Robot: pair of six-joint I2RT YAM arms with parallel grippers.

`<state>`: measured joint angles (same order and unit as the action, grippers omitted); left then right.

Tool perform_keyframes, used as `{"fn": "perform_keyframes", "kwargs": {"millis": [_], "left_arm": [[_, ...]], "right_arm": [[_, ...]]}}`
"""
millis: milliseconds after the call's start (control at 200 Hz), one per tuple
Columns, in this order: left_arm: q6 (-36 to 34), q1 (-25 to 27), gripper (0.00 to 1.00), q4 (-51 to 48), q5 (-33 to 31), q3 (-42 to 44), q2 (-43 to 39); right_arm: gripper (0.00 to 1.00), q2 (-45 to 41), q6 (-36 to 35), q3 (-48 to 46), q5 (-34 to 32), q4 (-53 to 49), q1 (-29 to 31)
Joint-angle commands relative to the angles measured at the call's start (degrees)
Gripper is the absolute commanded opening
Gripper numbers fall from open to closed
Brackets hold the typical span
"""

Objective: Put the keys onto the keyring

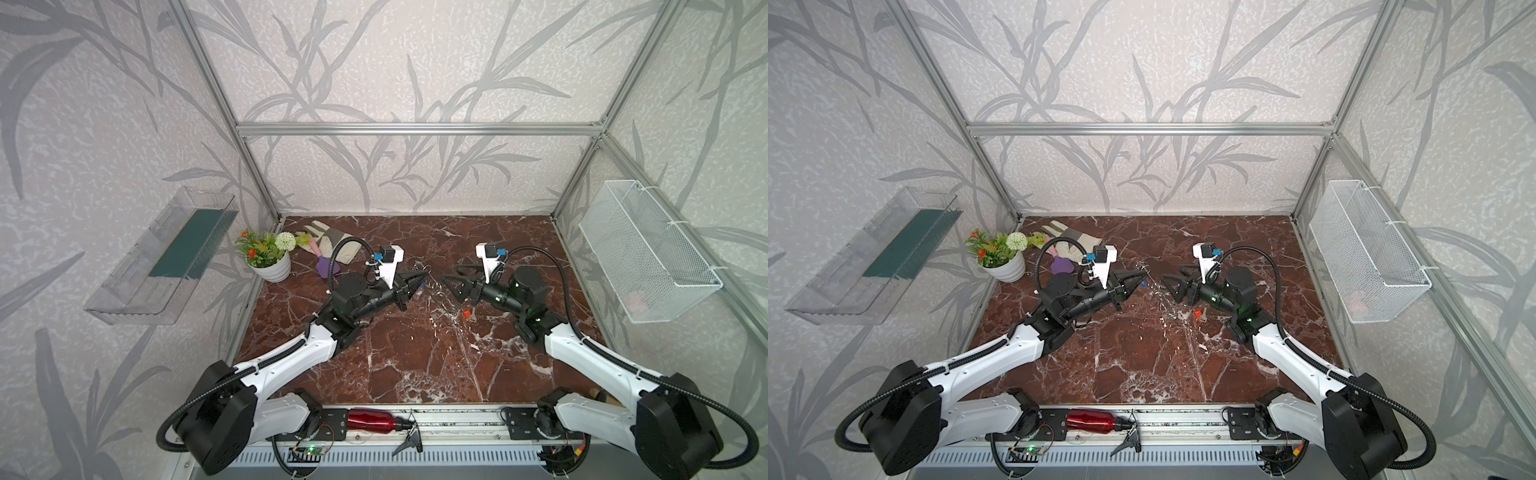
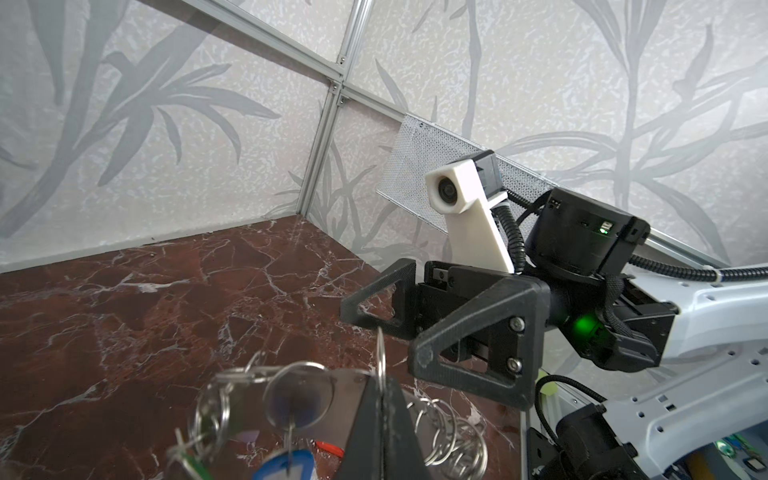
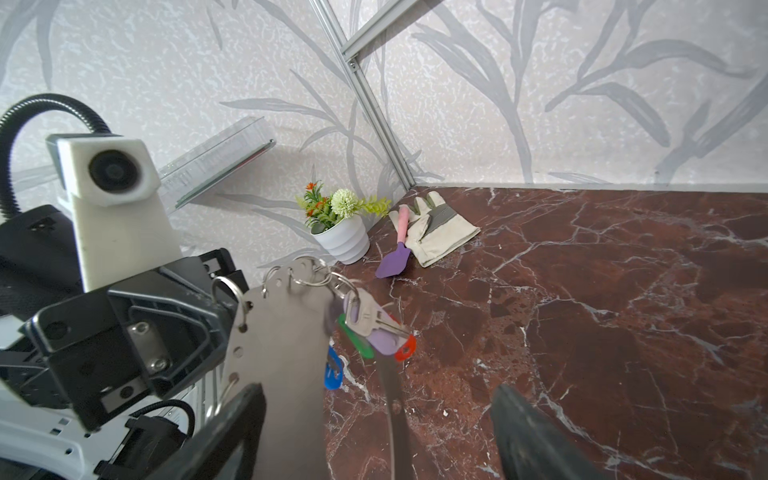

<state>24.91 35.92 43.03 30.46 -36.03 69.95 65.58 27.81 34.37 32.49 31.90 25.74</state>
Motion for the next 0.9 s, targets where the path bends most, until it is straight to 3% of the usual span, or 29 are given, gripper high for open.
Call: {"fn": "perform_keyframes", "kwargs": {"millis": [0, 360, 630, 895], "left_arm": [[1.9, -0.1, 0.0, 11.9, 4.5, 1.0, 1.4], [5.5, -0.1, 0.0, 24.1, 7.2, 2.6, 7.0], [11.4, -0.1, 0.0, 35.2, 10.9, 1.8, 13.7], [13.1, -0.1, 0.0, 37.9, 11.0, 0.4, 16.9]], "right_arm": [[0.78, -1.8, 2.8, 1.3, 4.5, 2.8, -0.3], [0.54, 1.7, 15.1, 0.2, 12.7, 16.7, -3.6], [0.47, 5.6, 19.0, 0.9, 16.2, 22.0, -3.6], [0.39, 8.3, 22.2, 1.1, 18.4, 26.9, -3.6]]}}
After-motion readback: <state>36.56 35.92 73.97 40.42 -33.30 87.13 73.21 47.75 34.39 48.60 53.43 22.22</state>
